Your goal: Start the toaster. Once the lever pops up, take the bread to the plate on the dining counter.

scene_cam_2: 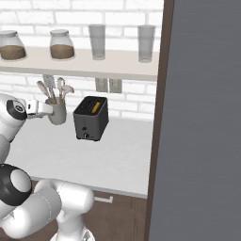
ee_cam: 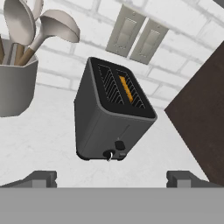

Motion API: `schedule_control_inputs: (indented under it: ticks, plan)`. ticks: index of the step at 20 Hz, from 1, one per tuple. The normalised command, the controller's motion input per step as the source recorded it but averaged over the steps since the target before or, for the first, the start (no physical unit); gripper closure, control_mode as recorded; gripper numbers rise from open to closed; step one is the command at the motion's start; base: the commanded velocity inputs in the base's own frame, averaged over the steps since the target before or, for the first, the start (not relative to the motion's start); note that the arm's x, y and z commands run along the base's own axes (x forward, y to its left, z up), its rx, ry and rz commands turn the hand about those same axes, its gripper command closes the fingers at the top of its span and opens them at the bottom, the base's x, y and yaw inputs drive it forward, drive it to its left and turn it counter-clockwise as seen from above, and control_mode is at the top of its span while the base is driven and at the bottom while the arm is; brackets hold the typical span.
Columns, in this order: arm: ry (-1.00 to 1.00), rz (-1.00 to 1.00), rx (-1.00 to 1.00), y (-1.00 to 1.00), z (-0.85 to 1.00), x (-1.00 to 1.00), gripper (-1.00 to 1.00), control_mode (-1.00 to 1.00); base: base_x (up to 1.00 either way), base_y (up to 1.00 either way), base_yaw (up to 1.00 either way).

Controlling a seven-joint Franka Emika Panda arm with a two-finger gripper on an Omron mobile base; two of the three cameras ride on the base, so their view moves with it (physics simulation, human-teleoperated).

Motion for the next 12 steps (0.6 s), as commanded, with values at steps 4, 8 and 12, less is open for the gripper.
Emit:
schedule_control_inputs:
  ticks: [4,8,12]
  plan:
    - [0.00,0.00,0.00,0.00,0.00,0.00,-1.00,-1.00,0.00,0.00,0.00]
    - [0.00,0.00,0.00,0.00,0.00,0.00,-1.00,-1.00,0.00,0.00,0.00]
    - [0.00,0.00,0.00,0.00,0.00,0.00,-1.00,-1.00,0.00,0.00,0.00]
